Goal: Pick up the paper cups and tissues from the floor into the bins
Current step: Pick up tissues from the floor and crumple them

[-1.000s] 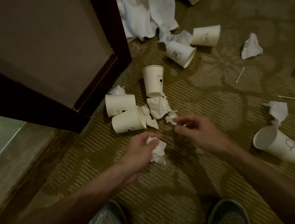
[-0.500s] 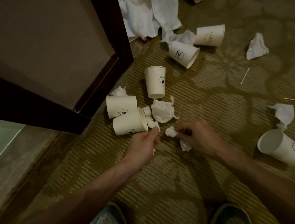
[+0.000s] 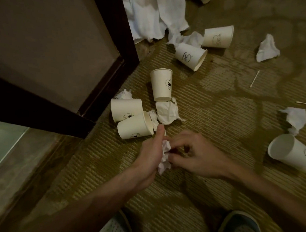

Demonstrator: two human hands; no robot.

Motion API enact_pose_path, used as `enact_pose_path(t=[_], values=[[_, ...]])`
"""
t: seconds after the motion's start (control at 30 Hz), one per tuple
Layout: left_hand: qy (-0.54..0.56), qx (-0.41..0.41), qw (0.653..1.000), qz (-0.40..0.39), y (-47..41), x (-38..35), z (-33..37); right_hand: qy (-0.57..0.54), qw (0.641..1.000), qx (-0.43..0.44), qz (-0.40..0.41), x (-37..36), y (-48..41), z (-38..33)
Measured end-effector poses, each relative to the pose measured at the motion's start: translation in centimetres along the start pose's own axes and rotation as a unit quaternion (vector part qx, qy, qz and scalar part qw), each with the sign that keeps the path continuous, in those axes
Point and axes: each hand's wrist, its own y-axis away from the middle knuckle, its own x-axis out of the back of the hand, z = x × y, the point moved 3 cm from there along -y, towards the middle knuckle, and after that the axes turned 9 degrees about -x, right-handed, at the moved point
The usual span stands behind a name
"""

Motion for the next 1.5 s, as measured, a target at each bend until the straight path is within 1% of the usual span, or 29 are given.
enact_pose_path(t=[0.03, 0.07, 0.1, 0.13, 0.17, 0.2, 0.23, 0.27, 0.3, 0.37, 0.4, 0.47, 0.53, 0.6, 0.67, 0.77, 0.8, 0.87, 0.93, 1.0, 1.07, 1.13, 1.2, 1.23, 1.3, 1.33, 1.37, 1.43, 1.5], values=[[0.005, -0.005, 1.0, 0.02, 0.0, 0.4, 0.1, -0.015, 1.0, -0.005, -0.02, 0.1, -0.2, 0.0], [0.008, -0.013, 0.999, 0.036, 0.1, 0.7, 0.1, -0.039, 0.999, -0.014, -0.02, 0.4, -0.6, 0.1], [0.004, -0.022, 0.999, 0.049, 0.2, 1.2, 0.2, -0.058, 0.998, -0.025, 0.009, 0.8, -1.2, 0.3], [-0.01, -0.03, 0.998, 0.061, 0.3, 1.7, 0.3, -0.052, 0.996, -0.035, 0.064, 1.4, -2.0, 0.8], [-0.031, -0.036, 0.996, 0.074, 0.4, 2.1, 0.4, -0.006, 0.991, -0.043, 0.127, 2.0, -2.9, 1.2], [-0.052, -0.039, 0.994, 0.089, 0.6, 2.6, 0.4, 0.064, 0.981, -0.05, 0.174, 2.3, -3.8, 1.4], [-0.062, -0.039, 0.992, 0.102, 0.7, 3.0, 0.5, 0.132, 0.971, -0.058, 0.192, 2.2, -4.7, 1.5], [-0.062, -0.039, 0.991, 0.111, 0.9, 3.2, 0.6, 0.189, 0.963, -0.059, 0.183, 1.8, -5.6, 1.5], [-0.058, -0.04, 0.991, 0.115, 1.0, 3.5, 0.8, 0.234, 0.958, -0.059, 0.156, 1.1, -6.5, 1.6], [-0.06, -0.046, 0.99, 0.115, 1.4, 3.8, 1.1, 0.286, 0.951, -0.059, 0.104, -0.6, -7.8, 1.8], [-0.064, -0.05, 0.99, 0.114, 1.5, 4.0, 1.2, 0.301, 0.947, -0.057, 0.097, -1.3, -8.3, 2.0], [-0.069, -0.056, 0.989, 0.115, 1.7, 4.5, 1.5, 0.316, 0.941, -0.039, 0.116, -1.9, -8.8, 2.4], [-0.062, -0.057, 0.99, 0.116, 1.9, 4.9, 1.6, 0.286, 0.949, -0.013, 0.136, -2.1, -9.0, 2.8], [-0.05, -0.053, 0.99, 0.117, 2.0, 4.9, 1.6, 0.221, 0.964, -0.008, 0.145, -1.8, -8.9, 3.1], [-0.044, -0.05, 0.991, 0.115, 2.0, 4.7, 1.7, 0.142, 0.977, -0.032, 0.156, -0.9, -8.6, 3.5], [-0.043, -0.044, 0.992, 0.113, 1.8, 4.2, 2.1, 0.02, 0.984, -0.096, 0.152, 0.8, -7.4, 4.1], [-0.039, -0.043, 0.992, 0.113, 1.8, 4.0, 2.4, -0.057, 0.98, -0.118, 0.15, 1.4, -6.8, 4.0], [-0.025, -0.041, 0.993, 0.109, 1.9, 3.6, 2.9, -0.212, 0.957, -0.133, 0.149, 2.8, -5.4, 3.1], [-0.004, -0.039, 0.994, 0.1, 2.1, 3.3, 3.7, -0.296, 0.942, -0.102, 0.121, 4.0, -4.2, 1.5], [0.041, -0.039, 0.995, 0.078, 2.4, 3.0, 4.6, -0.346, 0.934, -0.053, 0.074, 4.6, -3.3, -0.6], [0.114, -0.039, 0.992, 0.031, 2.5, 2.9, 5.8, -0.337, 0.94, -0.015, 0.054, 4.4, -3.0, -2.7], [0.18, -0.04, 0.983, -0.018, 2.7, 3.0, 7.1, -0.3, 0.95, 0.007, 0.082, 3.7, -3.4, -4.1], [0.174, -0.047, 0.983, -0.029, 2.7, 3.5, 7.9, -0.293, 0.951, 0.011, 0.093, 2.4, -4.2, -5.1], [0.151, -0.047, 0.987, -0.016, 2.6, 3.9, 8.1, -0.281, 0.957, 0.017, 0.076, 1.7, -4.7, -5.6], [0.097, -0.044, 0.993, 0.043, 2.3, 5.0, 8.0, -0.199, 0.979, 0.037, 0.034, 0.7, -5.6, -6.8], [0.076, -0.046, 0.993, 0.075, 2.1, 5.6, 8.0, -0.179, 0.983, 0.039, 0.013, 0.5, -6.3, -7.1], [0.064, -0.052, 0.991, 0.106, 1.9, 6.3, 8.1, -0.184, 0.983, 0.03, 0.0, 0.8, -7.1, -7.4], [0.062, -0.069, 0.983, 0.161, 1.6, 7.8, 8.5, -0.198, 0.98, -0.007, 0.023, 1.9, -9.5, -7.5], [0.069, -0.084, 0.975, 0.193, 1.3, 8.9, 9.1, -0.157, 0.986, -0.035, 0.044, 3.0, -12.4, -7.4]])
